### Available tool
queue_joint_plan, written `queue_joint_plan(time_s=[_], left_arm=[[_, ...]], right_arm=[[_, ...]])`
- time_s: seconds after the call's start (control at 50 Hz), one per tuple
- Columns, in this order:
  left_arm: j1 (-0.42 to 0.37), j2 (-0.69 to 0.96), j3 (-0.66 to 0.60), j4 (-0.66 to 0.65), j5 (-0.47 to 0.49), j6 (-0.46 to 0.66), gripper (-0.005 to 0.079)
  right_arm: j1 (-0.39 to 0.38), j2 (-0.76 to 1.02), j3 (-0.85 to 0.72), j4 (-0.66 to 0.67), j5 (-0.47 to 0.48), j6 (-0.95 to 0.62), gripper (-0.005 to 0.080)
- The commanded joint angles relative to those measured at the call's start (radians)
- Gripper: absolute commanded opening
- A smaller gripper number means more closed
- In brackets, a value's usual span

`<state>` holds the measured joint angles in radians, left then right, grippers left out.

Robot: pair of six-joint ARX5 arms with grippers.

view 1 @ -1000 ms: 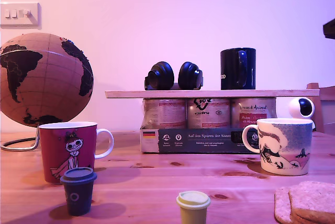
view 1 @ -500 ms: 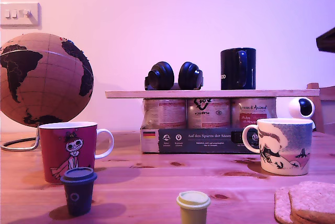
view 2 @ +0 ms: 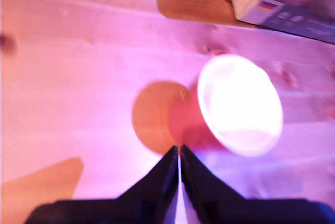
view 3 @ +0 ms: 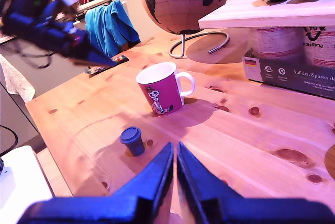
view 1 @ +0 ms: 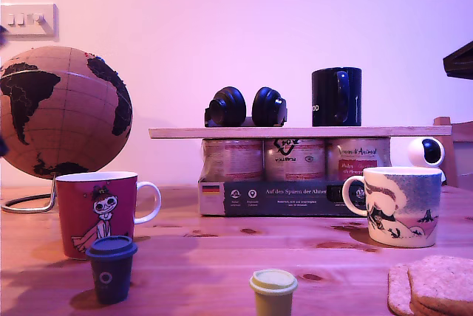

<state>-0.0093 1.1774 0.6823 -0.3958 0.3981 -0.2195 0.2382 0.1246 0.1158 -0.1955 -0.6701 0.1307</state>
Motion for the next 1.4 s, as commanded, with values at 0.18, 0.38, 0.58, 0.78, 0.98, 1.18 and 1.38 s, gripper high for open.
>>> queue_joint_plan(time_s=[0.18,0.38,0.58,0.78,0.98,1.18,1.38], left_arm=[[-0.007,0.167,0.093,-0.029,-0.024,0.04,-0.0019],[-0.017,0.254,0.13,-0.034,-0.026,0.056,-0.0019],[-0.046,0.314,0.149,-0.03,-0.045,0.056,-0.0019],[-0.08,0.356,0.178,-0.027,-0.087,0.054,-0.0019],[-0.126,0.373,0.198,-0.027,-0.149,0.035,-0.0019],[-0.161,0.39,0.21,-0.017,-0.183,0.007,-0.0019],[-0.165,0.401,0.23,-0.016,-0.187,-0.003,-0.0019]], right_arm=[[0.006,0.01,0.01,0.011,0.009,0.0,-0.0012],[0.006,0.01,0.01,0.01,0.023,0.0,-0.0012],[0.006,0.01,0.01,0.01,0.023,0.001,-0.0012],[0.006,0.01,0.01,0.01,0.023,0.001,-0.0012],[0.006,0.01,0.01,0.01,0.024,0.001,-0.0012],[0.006,0.01,0.01,0.01,0.023,0.001,-0.0012],[0.006,0.01,0.01,0.01,0.023,0.002,-0.0012]])
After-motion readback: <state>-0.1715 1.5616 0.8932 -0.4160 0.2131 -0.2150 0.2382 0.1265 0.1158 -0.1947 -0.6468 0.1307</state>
